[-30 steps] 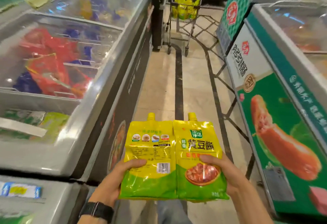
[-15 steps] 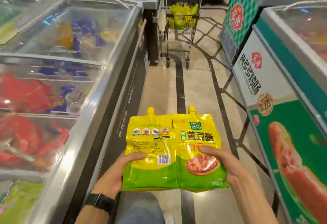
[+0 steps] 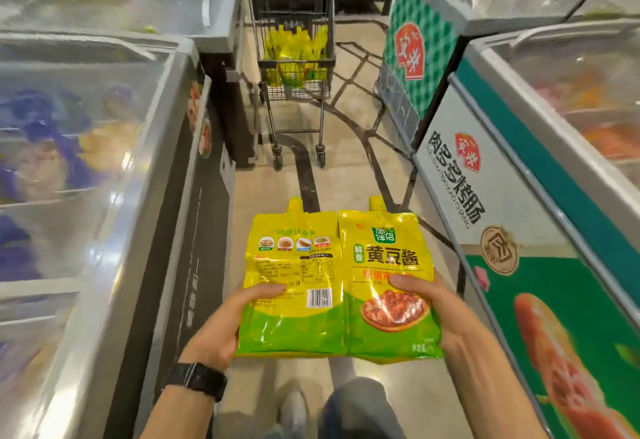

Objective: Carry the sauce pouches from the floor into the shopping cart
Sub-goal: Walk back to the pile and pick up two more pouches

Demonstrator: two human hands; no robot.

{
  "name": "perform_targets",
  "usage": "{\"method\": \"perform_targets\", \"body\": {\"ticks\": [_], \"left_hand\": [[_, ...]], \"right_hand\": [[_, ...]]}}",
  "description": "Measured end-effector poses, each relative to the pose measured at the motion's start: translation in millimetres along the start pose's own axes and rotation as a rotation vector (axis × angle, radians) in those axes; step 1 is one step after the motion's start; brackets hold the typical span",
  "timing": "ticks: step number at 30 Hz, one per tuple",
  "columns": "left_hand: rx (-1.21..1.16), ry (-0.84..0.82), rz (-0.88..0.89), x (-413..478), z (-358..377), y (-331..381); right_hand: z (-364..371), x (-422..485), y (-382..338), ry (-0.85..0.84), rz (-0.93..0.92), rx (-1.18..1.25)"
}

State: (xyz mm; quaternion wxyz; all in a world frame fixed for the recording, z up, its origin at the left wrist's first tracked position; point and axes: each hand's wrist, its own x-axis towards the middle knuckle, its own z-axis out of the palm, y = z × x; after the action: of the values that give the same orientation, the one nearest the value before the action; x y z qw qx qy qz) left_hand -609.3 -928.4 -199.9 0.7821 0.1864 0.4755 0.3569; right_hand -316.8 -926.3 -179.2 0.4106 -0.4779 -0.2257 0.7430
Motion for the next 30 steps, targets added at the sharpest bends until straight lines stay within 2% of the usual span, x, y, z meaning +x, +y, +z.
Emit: {"method": "perform_targets", "body": {"ticks": [7, 10, 20, 30], "left_hand": [[0.049, -0.071, -0.089, 160.3, 47.9, 103.5], [0.026, -0.053, -0.121, 226.7, 69.9, 142.4], [-0.024, 0.002, -0.089, 413.7, 112.1, 292.5], [-0.069, -0.063, -0.172, 641.1, 142.0, 457.3]], "right_hand": [[-35.2, 132.9, -94.0, 0.070, -0.025, 0.119], [-54.7, 199.0, -145.6, 0.083, -0.004, 0.130], [-70.4, 411.1, -318.2, 0.038, 0.146, 0.012], [-79.1, 599.3, -475.1, 0.178, 0.053, -0.088]]}}
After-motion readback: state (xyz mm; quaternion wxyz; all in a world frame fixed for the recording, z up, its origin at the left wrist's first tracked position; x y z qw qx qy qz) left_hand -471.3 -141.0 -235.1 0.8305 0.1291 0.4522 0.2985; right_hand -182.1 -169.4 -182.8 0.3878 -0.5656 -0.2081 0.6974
